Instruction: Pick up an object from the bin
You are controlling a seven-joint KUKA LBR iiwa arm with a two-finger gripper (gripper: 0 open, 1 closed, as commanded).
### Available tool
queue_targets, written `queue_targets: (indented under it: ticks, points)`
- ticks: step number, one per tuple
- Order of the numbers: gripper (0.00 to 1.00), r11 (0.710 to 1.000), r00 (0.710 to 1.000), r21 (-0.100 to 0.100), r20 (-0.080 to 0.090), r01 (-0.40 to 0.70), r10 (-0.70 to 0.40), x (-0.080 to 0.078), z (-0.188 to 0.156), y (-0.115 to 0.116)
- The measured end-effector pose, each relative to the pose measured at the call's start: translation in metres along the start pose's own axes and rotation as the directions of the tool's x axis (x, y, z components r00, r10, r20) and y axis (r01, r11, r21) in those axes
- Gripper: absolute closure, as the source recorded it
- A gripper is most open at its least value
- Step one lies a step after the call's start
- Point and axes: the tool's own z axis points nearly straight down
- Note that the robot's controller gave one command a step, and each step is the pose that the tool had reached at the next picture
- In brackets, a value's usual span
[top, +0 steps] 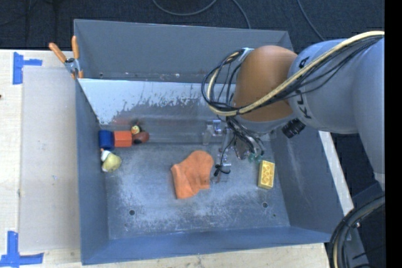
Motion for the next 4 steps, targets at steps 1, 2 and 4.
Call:
queue_targets:
  ticks: [1,2,4]
  points:
    - [0.00,0.999,0.999,0.002,0.005,0.049,-0.049,0.000,0.025,0.039]
    - [0.00,0.997,0.997,0.000,-0.001,0.072,-0.072,0.010,0.033,0.051]
    - [1.00,0.996,0.996,0.003,0.007,0.091,-0.091,-0.029,0.043,-0.034]
